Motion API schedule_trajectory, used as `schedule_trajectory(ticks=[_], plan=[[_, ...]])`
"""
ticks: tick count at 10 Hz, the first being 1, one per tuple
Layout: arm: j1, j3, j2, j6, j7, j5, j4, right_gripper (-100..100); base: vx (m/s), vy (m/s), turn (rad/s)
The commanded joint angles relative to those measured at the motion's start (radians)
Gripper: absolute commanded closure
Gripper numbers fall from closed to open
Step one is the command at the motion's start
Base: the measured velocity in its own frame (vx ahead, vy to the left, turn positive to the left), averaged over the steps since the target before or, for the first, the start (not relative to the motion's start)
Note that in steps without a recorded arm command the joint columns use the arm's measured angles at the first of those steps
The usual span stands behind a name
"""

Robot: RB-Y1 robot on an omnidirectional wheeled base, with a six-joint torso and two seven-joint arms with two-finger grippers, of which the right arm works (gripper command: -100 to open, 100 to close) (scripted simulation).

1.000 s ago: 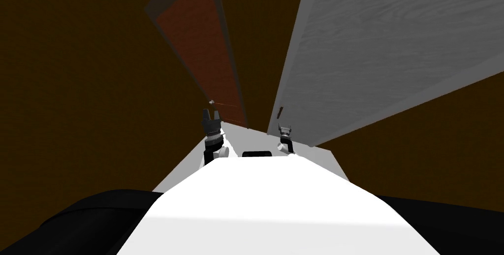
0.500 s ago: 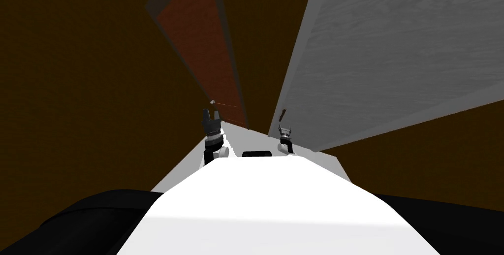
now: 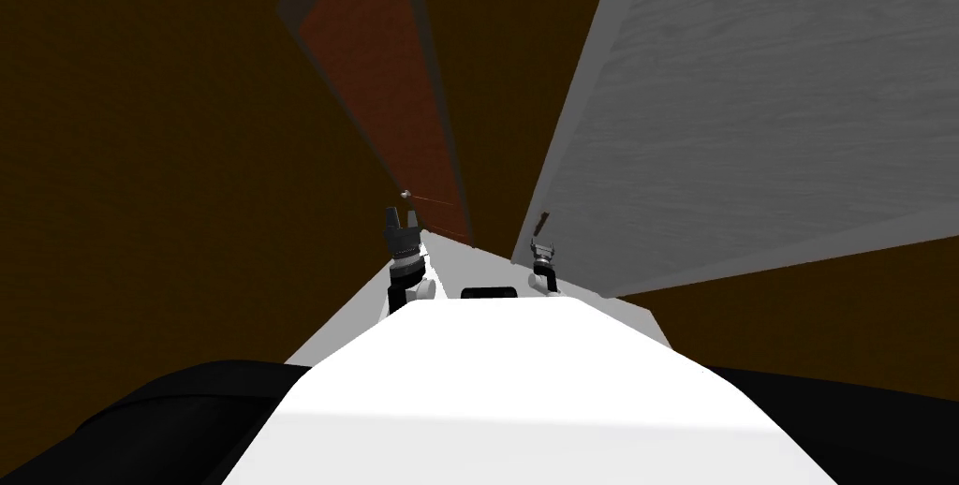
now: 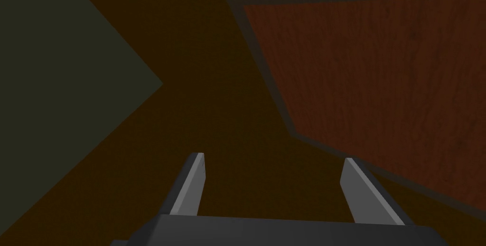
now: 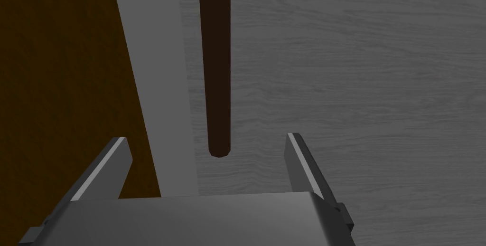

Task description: Pull the door open

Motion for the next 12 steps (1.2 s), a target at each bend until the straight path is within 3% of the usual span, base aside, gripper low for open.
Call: schedule_trajectory(ticks=[1,8,9,10,11,12], plan=[[0.009,-0.002,-0.022,-0.004,-0.023,-0.004,0.006,-100,0.146,-0.005,0.066],[0.064,-0.012,-0.150,-0.026,-0.161,-0.026,0.042,-100,0.185,0.001,0.087],[0.069,-0.013,-0.162,-0.028,-0.174,-0.028,0.046,-100,0.186,-0.038,0.058],[0.069,-0.012,-0.156,-0.026,-0.165,-0.027,0.039,-100,0.068,-0.014,-0.016],[0.069,-0.012,-0.156,-0.026,-0.165,-0.027,0.039,100,-0.029,0.016,0.015],[0.069,-0.012,-0.156,-0.026,-0.165,-0.027,0.039,100,-0.031,0.007,-0.002]])
